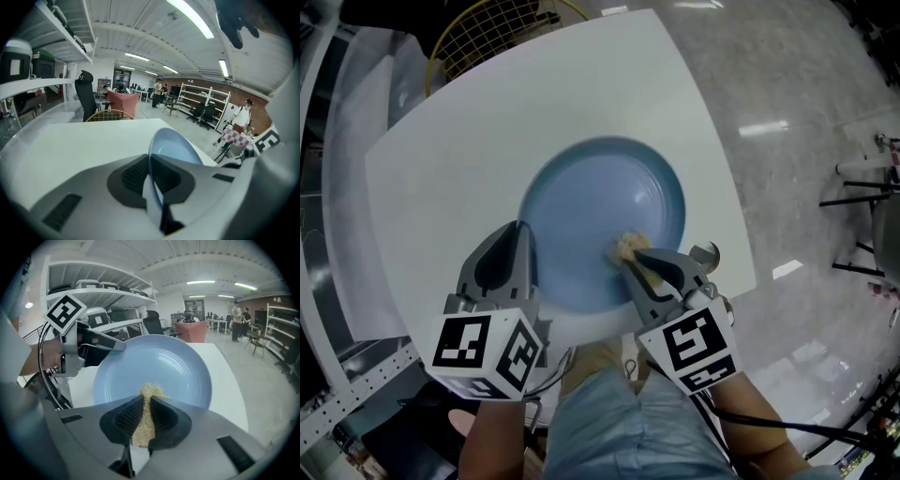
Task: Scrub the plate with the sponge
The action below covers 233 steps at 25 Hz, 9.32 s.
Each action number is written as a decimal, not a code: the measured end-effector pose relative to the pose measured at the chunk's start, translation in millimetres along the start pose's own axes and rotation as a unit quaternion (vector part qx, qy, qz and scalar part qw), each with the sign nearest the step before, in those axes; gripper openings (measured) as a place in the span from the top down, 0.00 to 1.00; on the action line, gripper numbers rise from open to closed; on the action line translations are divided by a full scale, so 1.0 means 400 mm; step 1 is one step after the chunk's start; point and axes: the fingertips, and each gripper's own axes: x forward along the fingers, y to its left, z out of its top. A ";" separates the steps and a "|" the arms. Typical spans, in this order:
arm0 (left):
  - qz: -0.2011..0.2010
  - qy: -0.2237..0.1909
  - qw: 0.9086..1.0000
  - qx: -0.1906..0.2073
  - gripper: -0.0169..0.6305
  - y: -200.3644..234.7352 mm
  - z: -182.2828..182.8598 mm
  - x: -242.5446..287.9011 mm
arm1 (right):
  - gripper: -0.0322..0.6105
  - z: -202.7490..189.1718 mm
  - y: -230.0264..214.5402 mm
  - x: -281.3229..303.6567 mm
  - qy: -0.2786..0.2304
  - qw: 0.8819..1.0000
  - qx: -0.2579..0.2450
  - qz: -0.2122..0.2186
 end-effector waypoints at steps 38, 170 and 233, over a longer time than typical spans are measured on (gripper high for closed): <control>-0.015 -0.002 1.000 -0.010 0.93 -0.002 0.037 0.013 | 0.87 0.276 -0.102 0.099 -0.076 0.994 -0.036 -0.064; -0.015 0.027 0.999 0.019 0.93 0.006 0.000 0.058 | 0.87 0.082 0.067 0.045 -0.002 0.997 -0.058 0.052; 0.118 -0.271 0.951 0.094 0.95 -0.139 0.300 -0.456 | 0.86 0.458 0.062 -0.432 -0.285 0.952 -0.102 -0.052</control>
